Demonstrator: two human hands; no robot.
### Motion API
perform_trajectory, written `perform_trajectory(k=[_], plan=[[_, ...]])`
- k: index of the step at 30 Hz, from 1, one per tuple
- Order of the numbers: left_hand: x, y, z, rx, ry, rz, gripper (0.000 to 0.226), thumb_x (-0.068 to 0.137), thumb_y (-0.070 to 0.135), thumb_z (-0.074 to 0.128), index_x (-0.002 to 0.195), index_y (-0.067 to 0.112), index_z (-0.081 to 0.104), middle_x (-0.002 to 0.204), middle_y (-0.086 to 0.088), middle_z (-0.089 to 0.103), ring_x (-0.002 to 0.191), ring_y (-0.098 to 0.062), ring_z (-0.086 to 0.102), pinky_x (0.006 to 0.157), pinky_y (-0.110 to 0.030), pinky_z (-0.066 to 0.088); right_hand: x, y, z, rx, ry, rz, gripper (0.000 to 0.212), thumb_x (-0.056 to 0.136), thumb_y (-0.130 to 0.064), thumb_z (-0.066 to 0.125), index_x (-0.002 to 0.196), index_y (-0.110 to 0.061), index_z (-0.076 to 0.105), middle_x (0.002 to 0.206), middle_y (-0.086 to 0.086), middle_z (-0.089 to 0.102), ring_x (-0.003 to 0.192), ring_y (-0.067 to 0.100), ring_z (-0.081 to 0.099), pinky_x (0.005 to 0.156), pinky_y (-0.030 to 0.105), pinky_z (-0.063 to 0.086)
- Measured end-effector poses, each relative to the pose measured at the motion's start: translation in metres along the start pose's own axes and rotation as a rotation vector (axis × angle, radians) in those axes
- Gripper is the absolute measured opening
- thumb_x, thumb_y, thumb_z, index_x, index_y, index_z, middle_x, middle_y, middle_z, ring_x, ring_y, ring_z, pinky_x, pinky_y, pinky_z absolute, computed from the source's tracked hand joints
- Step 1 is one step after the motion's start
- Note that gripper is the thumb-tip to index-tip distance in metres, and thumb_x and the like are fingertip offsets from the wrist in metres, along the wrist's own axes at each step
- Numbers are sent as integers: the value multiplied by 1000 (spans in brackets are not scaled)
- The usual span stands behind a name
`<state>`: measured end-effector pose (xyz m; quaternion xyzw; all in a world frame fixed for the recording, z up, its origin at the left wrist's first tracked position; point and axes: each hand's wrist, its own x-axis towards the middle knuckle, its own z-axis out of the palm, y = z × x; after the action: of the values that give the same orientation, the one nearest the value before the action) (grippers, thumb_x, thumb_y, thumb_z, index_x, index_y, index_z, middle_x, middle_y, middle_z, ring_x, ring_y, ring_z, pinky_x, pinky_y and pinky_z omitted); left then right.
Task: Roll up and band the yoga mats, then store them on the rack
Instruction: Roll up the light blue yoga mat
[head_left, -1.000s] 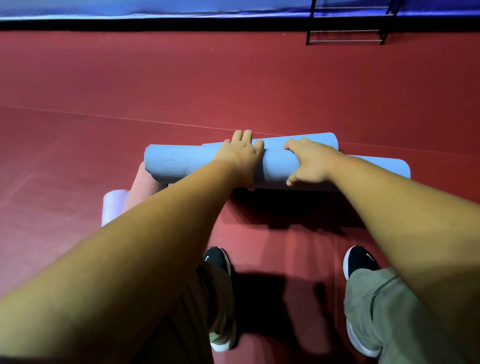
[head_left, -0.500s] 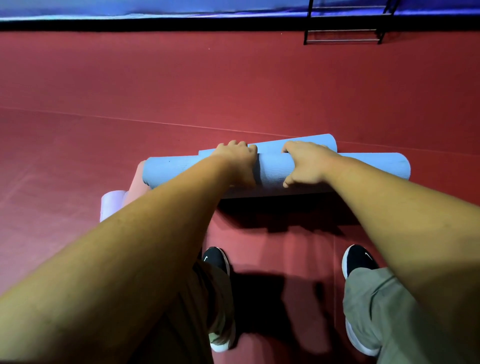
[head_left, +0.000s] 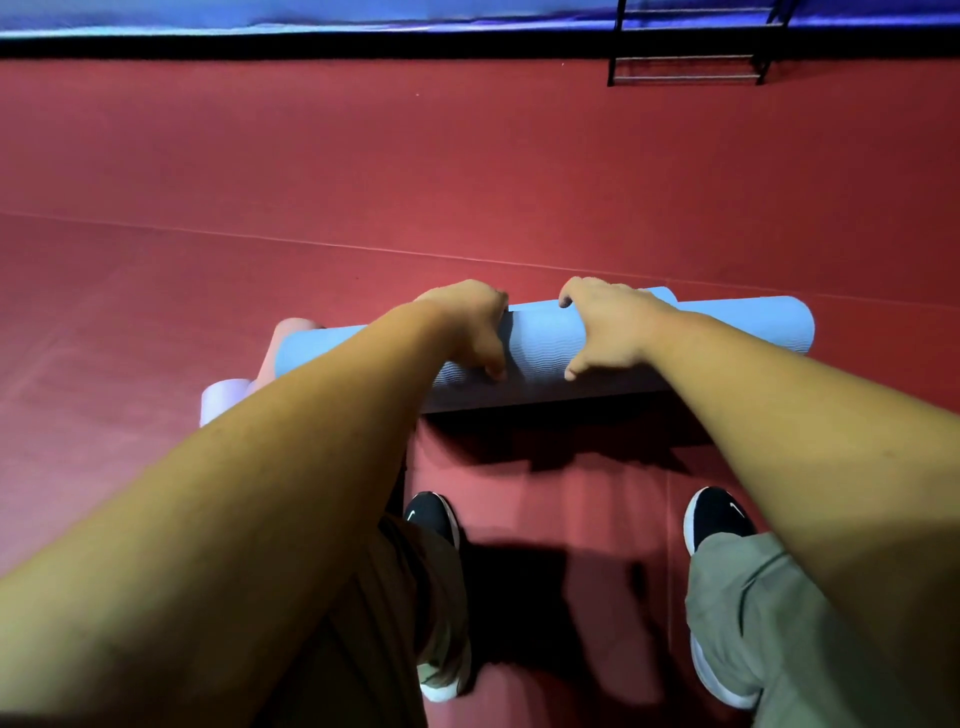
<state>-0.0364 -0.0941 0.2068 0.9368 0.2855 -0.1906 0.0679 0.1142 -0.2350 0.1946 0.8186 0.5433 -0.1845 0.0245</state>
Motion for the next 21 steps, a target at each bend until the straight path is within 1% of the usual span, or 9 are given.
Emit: perform_trajectory(k=[2, 5, 7, 11, 13, 15, 18, 20, 21], plan=[[1, 0, 4, 22, -7, -2, 71, 66, 49, 88, 122, 18, 57, 120, -8, 63, 106, -33, 61, 92, -47, 57, 1, 1, 0, 31, -5, -4, 101, 58, -59, 94, 141, -28, 46, 140, 0, 58, 124, 30, 58, 102, 46, 50], [-3, 3, 10, 147, 41, 27, 100, 63, 63, 91, 141, 17, 49, 137, -10, 50, 129, -34, 50, 104, -50, 50, 0, 3, -2, 63, -15, 16, 103, 58, -63, 92, 144, -26, 49, 138, 4, 62, 122, 31, 59, 100, 46, 53], [-4, 6, 12, 228, 94, 36, 109, 58, 64, 95, 143, 16, 46, 139, -9, 49, 133, -32, 48, 103, -51, 49, -2, 2, -4, 67, -21, 15, 102, 61, -62, 92, 147, -25, 50, 141, 6, 62, 126, 31, 58, 102, 44, 52], [1, 3, 5, 85, 96, 34, 81, 61, 51, 98, 122, 19, 56, 121, -6, 63, 112, -32, 63, 78, -39, 49, -2, 2, -4, 76, -50, 9, 100, 68, -60, 90, 151, -23, 49, 148, 5, 59, 133, 31, 55, 107, 41, 48], [1, -1, 1, 39, 75, 29, 72, 61, 49, 97, 115, 21, 59, 110, -5, 62, 103, -32, 63, 74, -37, 48, 0, 3, -2, 75, -60, 1, 109, 67, -62, 90, 157, -25, 41, 152, 5, 52, 137, 33, 51, 112, 45, 45], [1, -3, 0, 18, 53, 23, 72, 59, 51, 97, 113, 20, 60, 105, -3, 59, 98, -31, 61, 77, -39, 53, -1, 1, -1, 6, -44, -3, 119, 62, -67, 92, 159, -30, 34, 150, 4, 47, 137, 36, 48, 111, 50, 43], [4, -4, 4, 4, 31, 24, 71, 63, 51, 94, 114, 18, 58, 106, -5, 59, 95, -30, 57, 79, -40, 53, -2, -2, 0, -42, 0, -8, 111, 62, -63, 94, 151, -31, 38, 148, 1, 50, 133, 35, 51, 107, 49, 43], [4, -4, 8, 11, 31, 36, 72, 66, 48, 91, 120, 16, 55, 116, -9, 61, 102, -32, 58, 86, -43, 54, -3, -2, 0, -16, 8, 4, 106, 62, -62, 94, 149, -28, 42, 148, -1, 54, 133, 33, 54, 106, 49, 45], [4, -3, 10, 31, 35, 38, 78, 67, 49, 91, 126, 15, 54, 124, -11, 59, 112, -33, 58, 93, -46, 53, -3, -1, -1, -1, 3, 13, 107, 62, -62, 93, 149, -27, 43, 148, -1, 56, 134, 32, 55, 106, 49, 47]])
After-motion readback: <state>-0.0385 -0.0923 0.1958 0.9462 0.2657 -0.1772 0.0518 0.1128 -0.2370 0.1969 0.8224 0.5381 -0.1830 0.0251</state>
